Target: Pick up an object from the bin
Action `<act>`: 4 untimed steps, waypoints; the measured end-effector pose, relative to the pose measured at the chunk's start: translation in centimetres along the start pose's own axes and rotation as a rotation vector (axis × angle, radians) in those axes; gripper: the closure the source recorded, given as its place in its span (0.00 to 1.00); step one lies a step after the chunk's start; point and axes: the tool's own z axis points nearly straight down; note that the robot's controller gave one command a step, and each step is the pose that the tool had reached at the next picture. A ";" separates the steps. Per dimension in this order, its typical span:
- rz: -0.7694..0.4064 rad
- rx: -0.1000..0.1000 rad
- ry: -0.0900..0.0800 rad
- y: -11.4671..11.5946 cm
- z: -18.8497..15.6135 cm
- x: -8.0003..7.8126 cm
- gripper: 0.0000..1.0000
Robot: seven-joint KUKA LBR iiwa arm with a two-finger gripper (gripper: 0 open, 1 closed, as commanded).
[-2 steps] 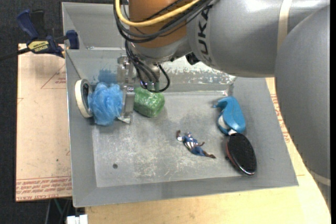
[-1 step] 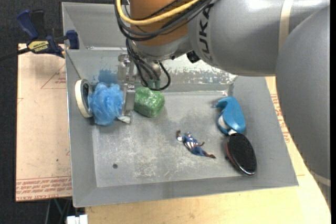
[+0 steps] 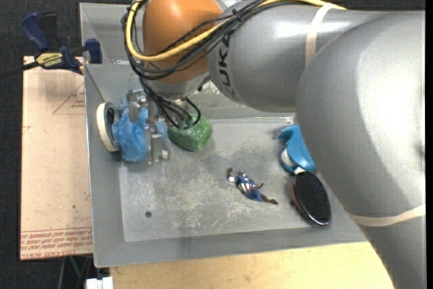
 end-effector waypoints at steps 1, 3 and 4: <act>-0.037 -0.001 -0.005 1.5 -0.5 -0.4 0.00; -0.494 0.003 -0.014 1.3 8.3 -1.3 0.00; -0.609 0.000 -0.017 1.6 8.1 -1.7 1.00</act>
Offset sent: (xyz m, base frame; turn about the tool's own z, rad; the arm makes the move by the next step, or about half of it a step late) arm 0.0026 0.0148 -0.0465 -0.4527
